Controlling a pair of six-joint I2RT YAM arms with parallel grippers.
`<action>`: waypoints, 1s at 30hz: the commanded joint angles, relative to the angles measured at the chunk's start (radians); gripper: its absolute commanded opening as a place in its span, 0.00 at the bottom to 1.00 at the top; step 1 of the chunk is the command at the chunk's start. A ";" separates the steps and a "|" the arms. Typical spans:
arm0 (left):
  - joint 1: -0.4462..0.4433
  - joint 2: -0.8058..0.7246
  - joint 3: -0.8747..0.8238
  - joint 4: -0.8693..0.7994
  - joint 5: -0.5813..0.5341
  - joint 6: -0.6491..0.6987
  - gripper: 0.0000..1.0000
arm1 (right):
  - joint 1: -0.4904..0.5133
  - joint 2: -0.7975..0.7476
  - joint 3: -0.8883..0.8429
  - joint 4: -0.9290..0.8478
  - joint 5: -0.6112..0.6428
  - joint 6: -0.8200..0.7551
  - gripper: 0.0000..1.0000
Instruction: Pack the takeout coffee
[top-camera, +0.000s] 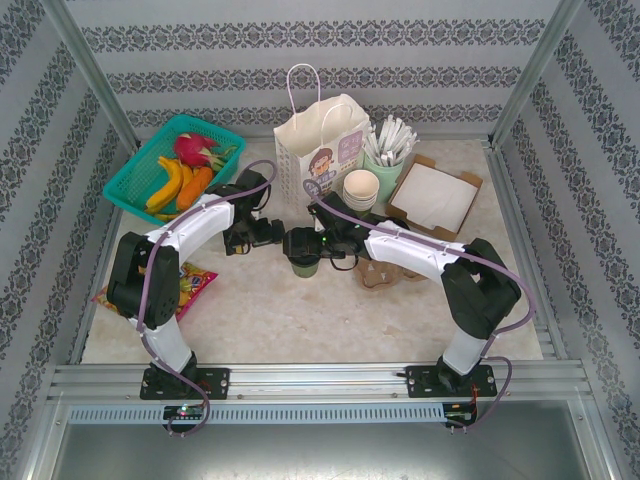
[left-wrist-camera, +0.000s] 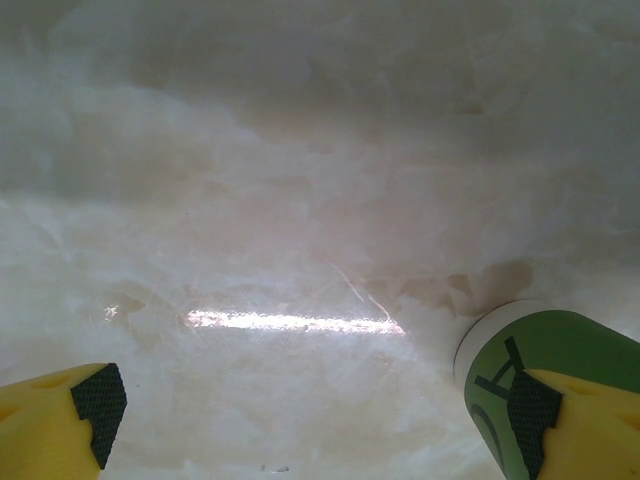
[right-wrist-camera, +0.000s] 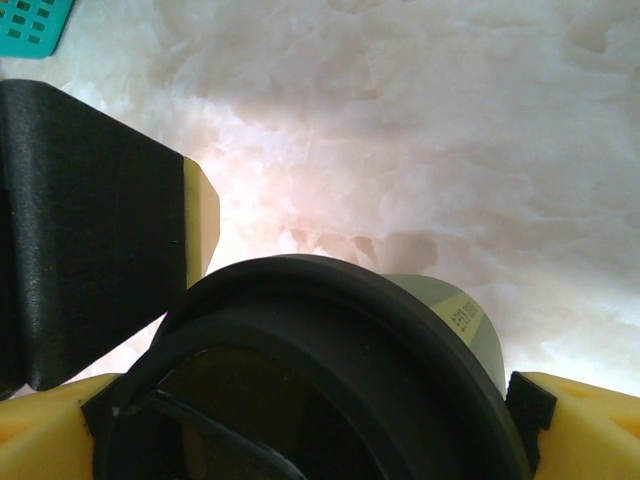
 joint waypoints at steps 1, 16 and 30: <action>-0.012 -0.010 -0.001 0.006 0.002 -0.007 1.00 | 0.013 0.010 0.005 -0.071 0.064 -0.028 0.93; -0.010 -0.063 0.006 0.020 -0.053 -0.012 1.00 | -0.118 -0.146 -0.109 -0.164 0.188 -0.068 0.85; -0.010 -0.076 0.010 0.002 -0.074 -0.009 1.00 | -0.394 -0.178 -0.157 -0.171 0.257 -0.115 0.85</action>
